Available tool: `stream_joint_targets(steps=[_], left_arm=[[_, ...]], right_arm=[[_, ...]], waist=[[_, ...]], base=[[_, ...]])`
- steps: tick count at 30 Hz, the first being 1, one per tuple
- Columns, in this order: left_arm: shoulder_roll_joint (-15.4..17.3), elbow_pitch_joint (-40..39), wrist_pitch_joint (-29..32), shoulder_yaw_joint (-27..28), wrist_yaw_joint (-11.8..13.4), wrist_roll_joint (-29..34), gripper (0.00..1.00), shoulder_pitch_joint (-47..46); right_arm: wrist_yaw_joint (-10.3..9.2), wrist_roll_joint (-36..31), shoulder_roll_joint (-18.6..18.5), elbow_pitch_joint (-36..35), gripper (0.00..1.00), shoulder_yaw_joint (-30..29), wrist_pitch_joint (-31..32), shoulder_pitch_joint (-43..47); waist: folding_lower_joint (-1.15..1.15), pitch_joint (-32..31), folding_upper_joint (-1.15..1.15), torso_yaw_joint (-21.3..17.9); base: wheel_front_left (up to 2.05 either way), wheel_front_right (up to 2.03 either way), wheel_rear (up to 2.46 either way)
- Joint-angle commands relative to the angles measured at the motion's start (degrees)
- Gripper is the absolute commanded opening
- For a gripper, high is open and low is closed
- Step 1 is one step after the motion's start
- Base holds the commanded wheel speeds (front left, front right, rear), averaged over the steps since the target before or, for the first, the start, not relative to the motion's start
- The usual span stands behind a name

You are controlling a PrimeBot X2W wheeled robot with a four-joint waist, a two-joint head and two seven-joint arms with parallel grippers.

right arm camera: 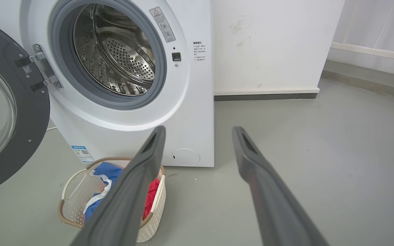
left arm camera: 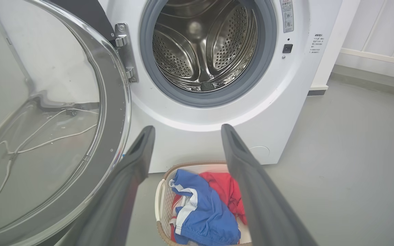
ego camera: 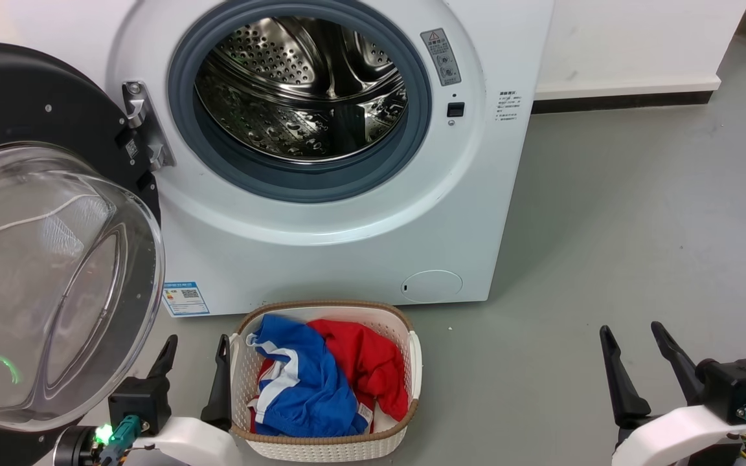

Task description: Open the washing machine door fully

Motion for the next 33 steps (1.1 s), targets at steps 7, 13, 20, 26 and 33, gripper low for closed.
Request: stream_joint_targets(steps=[7,13,20,26,33], left_arm=[[-0.7,1.1,0.2,-0.4,0.1,-0.2,0.00,1.0],[-2.5,1.5,1.9,2.3,-2.1,-7.8,0.00,0.5],[-3.9,2.2,3.4,4.5,-4.1,-13.8,0.00,-0.2],[-5.0,2.8,4.5,6.3,-5.6,-18.6,0.00,-0.8],[-6.2,3.3,5.8,8.3,-7.3,-23.8,0.00,-1.3]], right_arm=[[0.00,0.1,0.1,1.7,0.00,0.1,0.0,0.7],[0.00,9.5,0.1,3.4,0.00,-0.5,0.5,-0.7],[0.00,17.0,0.2,4.7,0.00,-0.9,0.9,-1.8],[0.00,23.0,0.2,5.8,0.00,-1.3,1.1,-2.8],[0.00,29.5,0.2,7.0,0.00,-1.7,1.5,-3.7]], waist=[[0.01,0.0,0.00,0.1],[0.01,0.2,0.00,0.2],[0.01,0.3,0.00,0.3],[0.00,0.4,0.00,0.4],[0.00,0.6,0.00,0.5]], base=[[0.00,0.00,0.00],[0.00,0.00,0.00],[0.00,0.00,0.00],[0.00,0.00,0.00],[0.00,0.00,0.00]])
